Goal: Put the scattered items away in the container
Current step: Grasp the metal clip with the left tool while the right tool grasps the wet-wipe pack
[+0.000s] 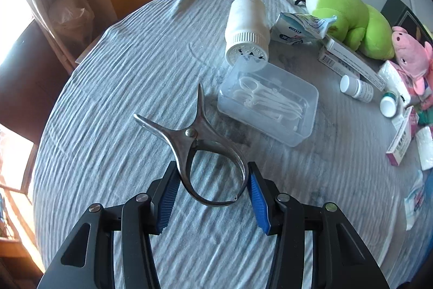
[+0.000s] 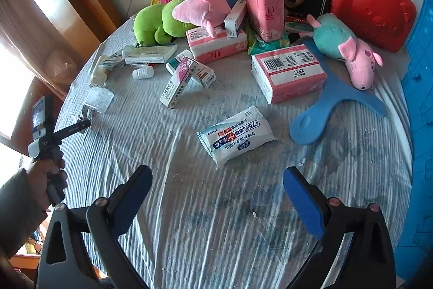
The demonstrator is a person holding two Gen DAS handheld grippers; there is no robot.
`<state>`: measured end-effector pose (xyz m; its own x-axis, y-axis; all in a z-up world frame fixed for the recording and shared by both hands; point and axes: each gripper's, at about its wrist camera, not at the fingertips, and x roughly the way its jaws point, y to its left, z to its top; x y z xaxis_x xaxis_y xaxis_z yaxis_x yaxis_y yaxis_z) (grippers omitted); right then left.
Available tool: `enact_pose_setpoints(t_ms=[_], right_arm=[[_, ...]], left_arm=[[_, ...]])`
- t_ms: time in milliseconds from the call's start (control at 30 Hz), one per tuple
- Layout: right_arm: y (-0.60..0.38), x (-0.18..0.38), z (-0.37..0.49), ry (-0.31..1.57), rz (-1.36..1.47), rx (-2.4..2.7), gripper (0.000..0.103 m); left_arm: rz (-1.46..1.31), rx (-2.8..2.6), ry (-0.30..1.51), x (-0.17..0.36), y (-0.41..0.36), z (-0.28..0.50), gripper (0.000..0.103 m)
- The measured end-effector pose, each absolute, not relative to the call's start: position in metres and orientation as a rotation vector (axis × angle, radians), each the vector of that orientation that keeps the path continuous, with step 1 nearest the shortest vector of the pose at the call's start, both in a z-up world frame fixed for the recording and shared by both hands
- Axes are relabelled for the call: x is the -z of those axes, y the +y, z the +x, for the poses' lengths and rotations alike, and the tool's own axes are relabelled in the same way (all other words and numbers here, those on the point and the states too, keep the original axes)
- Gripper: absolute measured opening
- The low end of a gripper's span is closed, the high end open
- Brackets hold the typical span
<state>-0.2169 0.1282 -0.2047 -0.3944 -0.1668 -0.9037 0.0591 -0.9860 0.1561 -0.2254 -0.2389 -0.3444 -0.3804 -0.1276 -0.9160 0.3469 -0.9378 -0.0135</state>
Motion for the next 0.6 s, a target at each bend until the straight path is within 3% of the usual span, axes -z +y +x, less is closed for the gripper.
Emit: enact_pose_setpoints(t_ms=[600], right_arm=[[0.116, 0.322, -0.298, -0.354, 2.013, 2.648, 0.099]], left_arm=[[1.501, 2.512, 0.309, 0.323, -0.241, -0.186, 0.048]])
